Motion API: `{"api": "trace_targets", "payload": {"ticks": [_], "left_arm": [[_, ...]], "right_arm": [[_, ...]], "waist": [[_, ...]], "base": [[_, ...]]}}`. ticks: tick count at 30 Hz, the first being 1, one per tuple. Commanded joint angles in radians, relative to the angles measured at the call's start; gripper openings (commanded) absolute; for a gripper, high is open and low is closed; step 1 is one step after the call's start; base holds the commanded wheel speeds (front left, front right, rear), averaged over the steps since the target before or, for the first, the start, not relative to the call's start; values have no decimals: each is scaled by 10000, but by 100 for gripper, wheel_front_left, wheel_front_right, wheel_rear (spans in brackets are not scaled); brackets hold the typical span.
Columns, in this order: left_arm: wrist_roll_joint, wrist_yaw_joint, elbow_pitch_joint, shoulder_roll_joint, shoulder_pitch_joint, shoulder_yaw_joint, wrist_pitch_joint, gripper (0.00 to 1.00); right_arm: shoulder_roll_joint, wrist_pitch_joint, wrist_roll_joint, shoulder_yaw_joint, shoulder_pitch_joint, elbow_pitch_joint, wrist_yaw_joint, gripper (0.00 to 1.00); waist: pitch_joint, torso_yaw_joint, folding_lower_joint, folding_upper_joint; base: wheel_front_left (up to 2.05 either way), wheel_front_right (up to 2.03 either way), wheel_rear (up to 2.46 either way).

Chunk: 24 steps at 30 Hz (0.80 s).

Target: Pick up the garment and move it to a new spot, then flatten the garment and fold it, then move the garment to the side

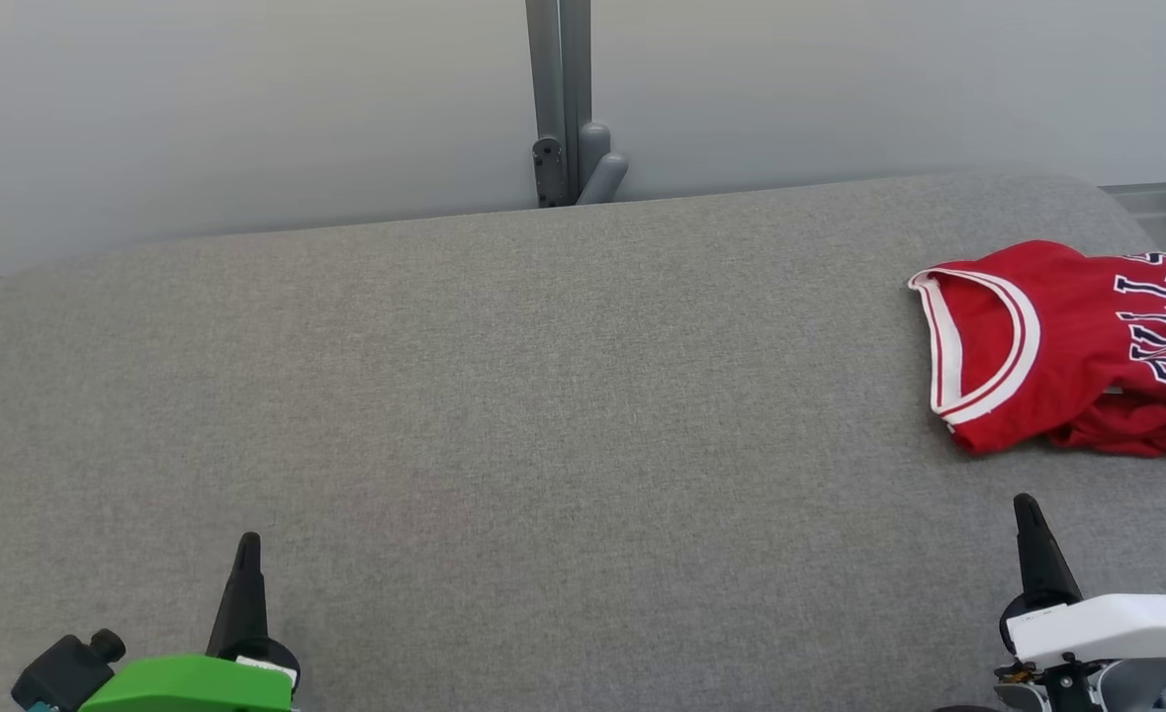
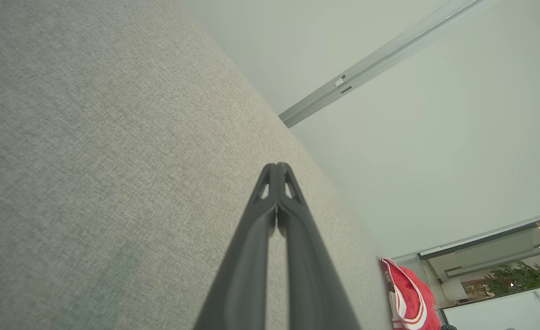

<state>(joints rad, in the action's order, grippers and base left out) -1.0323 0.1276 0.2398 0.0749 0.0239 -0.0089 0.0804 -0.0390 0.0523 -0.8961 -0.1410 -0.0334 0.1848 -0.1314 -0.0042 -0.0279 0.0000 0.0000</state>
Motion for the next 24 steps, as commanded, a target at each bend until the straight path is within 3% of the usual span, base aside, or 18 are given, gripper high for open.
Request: {"api": "trace_targets", "payload": {"ticks": [1, 24], "left_arm": [[-509, 25, -123, 90, -303, 66, -94, 0], [-2811, 35, -255, 113, -554, 344, -711, 0]], "right_arm": [[-71, -127, -536, 32, 272, -70, 5, 0], [-98, -731, -3230, 150, 553, -5, 4, 0]], "waist": [[3, 11, 0, 0], [23, 100, 0, 0]], "base": [[0, 0, 0], [0, 0, 0]]}}
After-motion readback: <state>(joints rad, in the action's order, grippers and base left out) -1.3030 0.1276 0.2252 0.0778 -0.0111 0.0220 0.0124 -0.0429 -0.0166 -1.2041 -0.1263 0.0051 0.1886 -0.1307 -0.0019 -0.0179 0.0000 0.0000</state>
